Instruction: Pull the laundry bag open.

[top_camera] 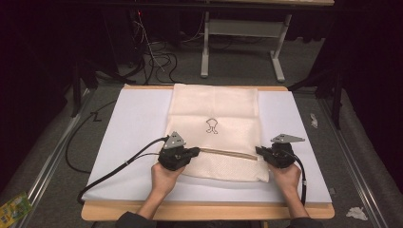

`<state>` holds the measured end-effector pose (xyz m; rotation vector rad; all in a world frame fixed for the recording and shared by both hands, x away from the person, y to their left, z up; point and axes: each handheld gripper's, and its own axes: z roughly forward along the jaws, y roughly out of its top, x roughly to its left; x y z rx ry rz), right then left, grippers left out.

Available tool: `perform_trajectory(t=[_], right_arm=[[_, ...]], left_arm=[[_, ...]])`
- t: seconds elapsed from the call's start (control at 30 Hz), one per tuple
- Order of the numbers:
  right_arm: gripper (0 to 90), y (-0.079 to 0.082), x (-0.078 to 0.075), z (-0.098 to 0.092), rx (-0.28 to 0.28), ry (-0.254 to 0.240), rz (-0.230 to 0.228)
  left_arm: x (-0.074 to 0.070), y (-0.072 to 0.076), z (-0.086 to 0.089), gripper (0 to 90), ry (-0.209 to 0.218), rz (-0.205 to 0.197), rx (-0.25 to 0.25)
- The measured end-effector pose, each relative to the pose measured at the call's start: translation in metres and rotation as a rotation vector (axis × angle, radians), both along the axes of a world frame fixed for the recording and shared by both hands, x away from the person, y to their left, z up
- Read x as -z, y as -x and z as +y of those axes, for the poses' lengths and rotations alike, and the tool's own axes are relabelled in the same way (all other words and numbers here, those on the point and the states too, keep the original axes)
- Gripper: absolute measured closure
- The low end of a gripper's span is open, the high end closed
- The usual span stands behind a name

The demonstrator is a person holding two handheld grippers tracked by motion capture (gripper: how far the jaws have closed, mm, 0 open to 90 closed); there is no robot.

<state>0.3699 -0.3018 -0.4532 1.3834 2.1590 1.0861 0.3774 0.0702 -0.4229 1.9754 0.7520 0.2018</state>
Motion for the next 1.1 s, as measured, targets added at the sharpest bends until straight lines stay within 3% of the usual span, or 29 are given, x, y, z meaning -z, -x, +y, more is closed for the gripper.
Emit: perform_trajectory(t=[0.9,1.1], right_arm=[[87.1,-0.001,-0.006,-0.003,0.002,0.019,-0.007],[87.1,0.000,-0.006,-0.001,-0.002,0.018,-0.004]], left_arm=[[-0.006,0.001,0.024,87.2,0.023,-0.012,-0.036],[-0.008,0.003,0.027,87.2,0.002,-0.024,-0.036]])
